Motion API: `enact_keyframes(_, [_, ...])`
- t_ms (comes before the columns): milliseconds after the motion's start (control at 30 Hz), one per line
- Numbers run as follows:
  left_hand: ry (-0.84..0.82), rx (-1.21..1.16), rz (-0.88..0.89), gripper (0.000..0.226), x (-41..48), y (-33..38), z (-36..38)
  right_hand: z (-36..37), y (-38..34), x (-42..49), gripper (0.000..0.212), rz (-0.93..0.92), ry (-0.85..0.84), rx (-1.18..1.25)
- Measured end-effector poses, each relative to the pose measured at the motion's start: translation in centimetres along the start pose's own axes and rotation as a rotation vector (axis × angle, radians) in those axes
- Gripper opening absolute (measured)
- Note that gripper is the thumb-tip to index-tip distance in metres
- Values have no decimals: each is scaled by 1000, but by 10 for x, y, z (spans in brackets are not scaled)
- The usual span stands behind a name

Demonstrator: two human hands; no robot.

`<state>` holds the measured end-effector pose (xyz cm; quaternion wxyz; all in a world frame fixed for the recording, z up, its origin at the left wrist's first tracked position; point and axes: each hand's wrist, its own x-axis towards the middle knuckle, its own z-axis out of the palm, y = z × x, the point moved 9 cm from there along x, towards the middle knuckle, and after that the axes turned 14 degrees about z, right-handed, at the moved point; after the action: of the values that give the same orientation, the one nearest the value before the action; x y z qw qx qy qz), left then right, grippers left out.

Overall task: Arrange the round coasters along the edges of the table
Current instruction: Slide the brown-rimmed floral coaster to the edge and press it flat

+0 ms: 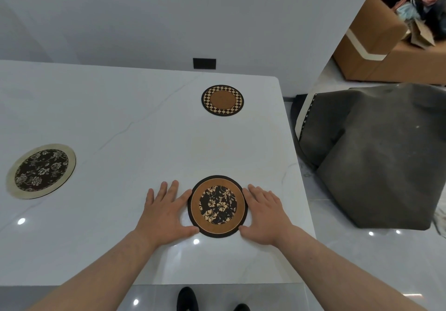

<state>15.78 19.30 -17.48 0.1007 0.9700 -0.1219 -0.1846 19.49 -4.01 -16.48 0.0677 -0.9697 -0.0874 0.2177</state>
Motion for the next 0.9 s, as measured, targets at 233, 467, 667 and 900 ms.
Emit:
enact_keyframes(233, [15,-18,7,107,0,0,-1,0,0,1,97,-3,-4,11])
enact_keyframes(467, [8,-22,9,104,2,1,1,0,1,2,93,17,7,15])
enact_keyframes(667, [-14,-29,-6,103,3,3,-1,0,0,3,94,27,-17,6])
enact_keyframes(900, [-56,-118,-46,91,5,4,-11,-13,-4,4,84,59,-105,-2])
